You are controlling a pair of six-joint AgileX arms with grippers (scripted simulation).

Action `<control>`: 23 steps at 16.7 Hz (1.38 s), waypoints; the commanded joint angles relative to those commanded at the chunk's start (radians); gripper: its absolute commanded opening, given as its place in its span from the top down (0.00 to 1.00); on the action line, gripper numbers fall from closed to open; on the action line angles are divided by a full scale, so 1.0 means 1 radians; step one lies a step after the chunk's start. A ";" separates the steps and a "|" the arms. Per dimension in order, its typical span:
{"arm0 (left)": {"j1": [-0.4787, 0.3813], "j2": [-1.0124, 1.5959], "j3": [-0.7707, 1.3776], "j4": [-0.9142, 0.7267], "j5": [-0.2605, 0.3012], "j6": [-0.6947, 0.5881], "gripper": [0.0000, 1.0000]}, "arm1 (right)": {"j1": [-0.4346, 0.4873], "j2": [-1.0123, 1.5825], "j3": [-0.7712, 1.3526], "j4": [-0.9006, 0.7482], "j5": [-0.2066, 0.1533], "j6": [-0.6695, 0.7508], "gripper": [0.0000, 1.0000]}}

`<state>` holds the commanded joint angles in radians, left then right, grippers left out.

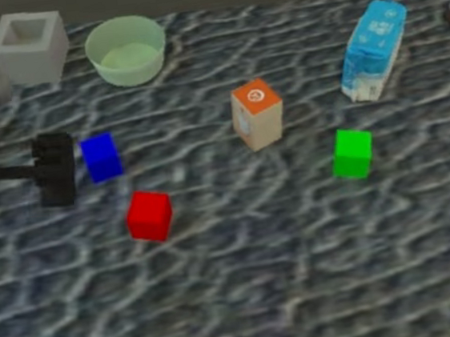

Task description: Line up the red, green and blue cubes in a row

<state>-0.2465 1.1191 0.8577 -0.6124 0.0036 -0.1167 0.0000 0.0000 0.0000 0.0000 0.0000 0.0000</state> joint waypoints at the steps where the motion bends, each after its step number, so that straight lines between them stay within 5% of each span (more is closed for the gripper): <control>1: -0.022 0.103 0.074 -0.056 0.000 -0.010 0.00 | 0.000 0.000 0.000 0.000 0.000 0.000 0.00; 12: -0.193 0.878 0.688 -0.481 -0.001 -0.093 0.00 | 0.000 0.000 0.000 0.000 0.000 0.000 0.00; 23: -0.201 0.948 0.677 -0.429 -0.002 -0.094 0.00 | 0.000 0.000 0.000 0.000 0.000 0.000 0.00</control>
<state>-0.4474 2.0673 1.5349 -1.0415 0.0019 -0.2110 0.0000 0.0000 0.0000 0.0000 0.0000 0.0000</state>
